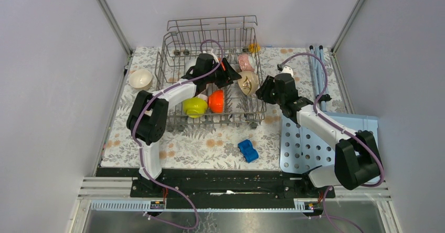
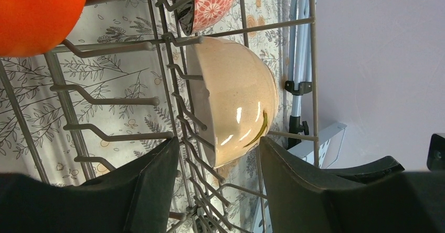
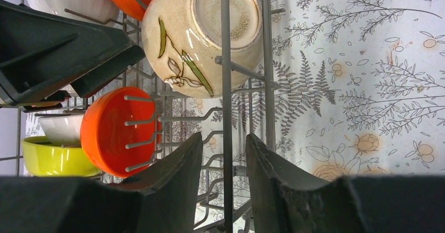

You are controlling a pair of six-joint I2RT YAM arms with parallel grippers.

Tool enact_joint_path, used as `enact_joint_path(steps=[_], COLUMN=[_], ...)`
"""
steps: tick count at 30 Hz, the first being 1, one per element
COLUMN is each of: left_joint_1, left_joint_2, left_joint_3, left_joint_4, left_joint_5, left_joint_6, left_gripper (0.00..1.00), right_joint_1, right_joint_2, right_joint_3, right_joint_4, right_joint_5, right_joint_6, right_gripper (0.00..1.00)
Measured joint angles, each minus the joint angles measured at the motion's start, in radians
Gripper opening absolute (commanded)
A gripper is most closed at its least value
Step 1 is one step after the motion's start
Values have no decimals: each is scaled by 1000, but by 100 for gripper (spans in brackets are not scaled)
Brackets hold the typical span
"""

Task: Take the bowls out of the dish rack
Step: Pick up the bowl from the dish rack.

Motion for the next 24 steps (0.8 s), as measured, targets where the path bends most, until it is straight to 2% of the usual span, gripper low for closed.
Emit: enact_joint_path(steps=[6, 24], left_joint_1=[-6, -66], left_joint_2=[-2, -100], left_joint_3=[0, 0], left_joint_4=[6, -24], left_joint_5=[-8, -93], left_joint_6=[14, 51], left_gripper=[70, 75], right_joint_1=[0, 0], right_joint_2=[-1, -25], right_joint_3=[-5, -12], right_joint_4=[-1, -4], right_joint_5=[-5, -2], right_joint_6=[0, -1], right_gripper=[45, 47])
